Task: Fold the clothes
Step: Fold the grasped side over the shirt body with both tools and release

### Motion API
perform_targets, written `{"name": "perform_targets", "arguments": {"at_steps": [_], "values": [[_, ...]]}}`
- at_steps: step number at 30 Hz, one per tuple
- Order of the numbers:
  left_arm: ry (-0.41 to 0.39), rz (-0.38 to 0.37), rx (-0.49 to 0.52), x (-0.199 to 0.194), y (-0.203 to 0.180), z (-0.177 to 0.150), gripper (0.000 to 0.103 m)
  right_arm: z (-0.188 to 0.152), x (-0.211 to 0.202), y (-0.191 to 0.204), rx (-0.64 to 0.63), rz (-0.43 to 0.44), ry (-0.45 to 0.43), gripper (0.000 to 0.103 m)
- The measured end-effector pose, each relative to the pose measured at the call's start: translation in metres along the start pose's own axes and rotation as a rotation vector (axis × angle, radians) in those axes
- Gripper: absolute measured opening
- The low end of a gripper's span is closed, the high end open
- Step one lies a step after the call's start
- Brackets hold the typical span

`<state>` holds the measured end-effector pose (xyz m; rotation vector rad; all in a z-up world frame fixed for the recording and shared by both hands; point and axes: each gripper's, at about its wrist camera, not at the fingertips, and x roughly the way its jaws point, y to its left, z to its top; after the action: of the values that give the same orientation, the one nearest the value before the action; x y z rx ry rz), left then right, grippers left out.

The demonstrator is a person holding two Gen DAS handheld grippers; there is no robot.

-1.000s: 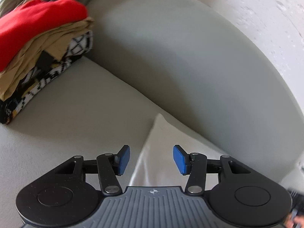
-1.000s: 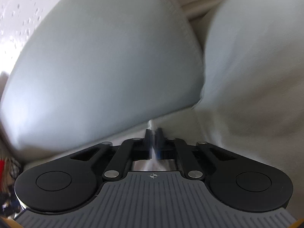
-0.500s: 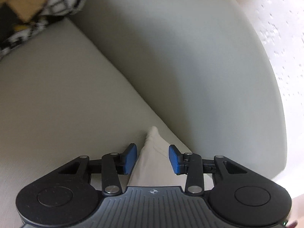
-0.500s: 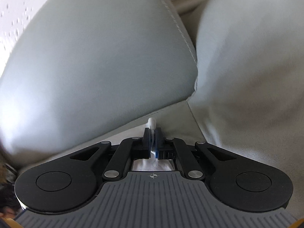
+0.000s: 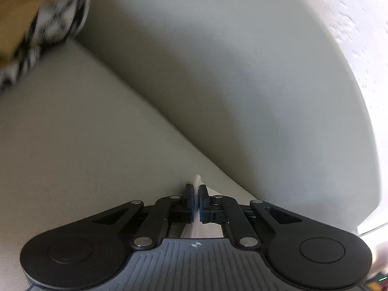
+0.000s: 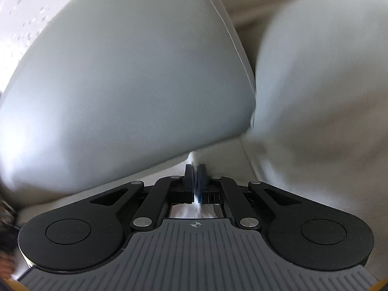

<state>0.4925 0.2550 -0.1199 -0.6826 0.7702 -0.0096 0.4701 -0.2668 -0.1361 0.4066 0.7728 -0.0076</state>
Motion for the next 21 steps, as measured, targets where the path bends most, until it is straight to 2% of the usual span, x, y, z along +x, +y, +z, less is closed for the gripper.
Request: {"name": "perform_targets", "arguments": {"at_steps": [3,8,10,13,15,17,19,21], "values": [[-0.015,-0.017,0.043,-0.024,-0.022,0.002,0.004,0.003,-0.023,0.012,-0.015,0.011,-0.024,0.002],[-0.008,-0.046,0.041,-0.085,-0.043,0.003,0.004,0.008,-0.085,0.018,0.011,0.032,-0.03,0.002],[-0.02,-0.048,0.051,-0.115,-0.047,-0.003,0.004,0.011,-0.105,0.023,0.021,0.036,-0.034,0.002],[-0.025,-0.05,0.01,-0.161,-0.041,-0.026,0.004,-0.006,-0.155,0.003,0.052,0.02,-0.018,0.002],[0.004,-0.023,-0.02,-0.181,-0.034,-0.043,0.004,0.001,-0.168,-0.032,0.107,0.007,0.028,0.002],[0.061,0.032,-0.03,-0.199,-0.027,-0.06,0.004,-0.014,-0.187,-0.049,0.143,0.006,0.077,0.001],[0.098,0.079,0.004,-0.215,-0.024,-0.081,0.004,-0.037,-0.204,-0.06,0.145,-0.011,0.115,0.001],[0.1,0.145,0.163,-0.228,-0.039,-0.11,0.004,-0.062,-0.218,-0.068,0.14,-0.029,0.134,0.001]]}}
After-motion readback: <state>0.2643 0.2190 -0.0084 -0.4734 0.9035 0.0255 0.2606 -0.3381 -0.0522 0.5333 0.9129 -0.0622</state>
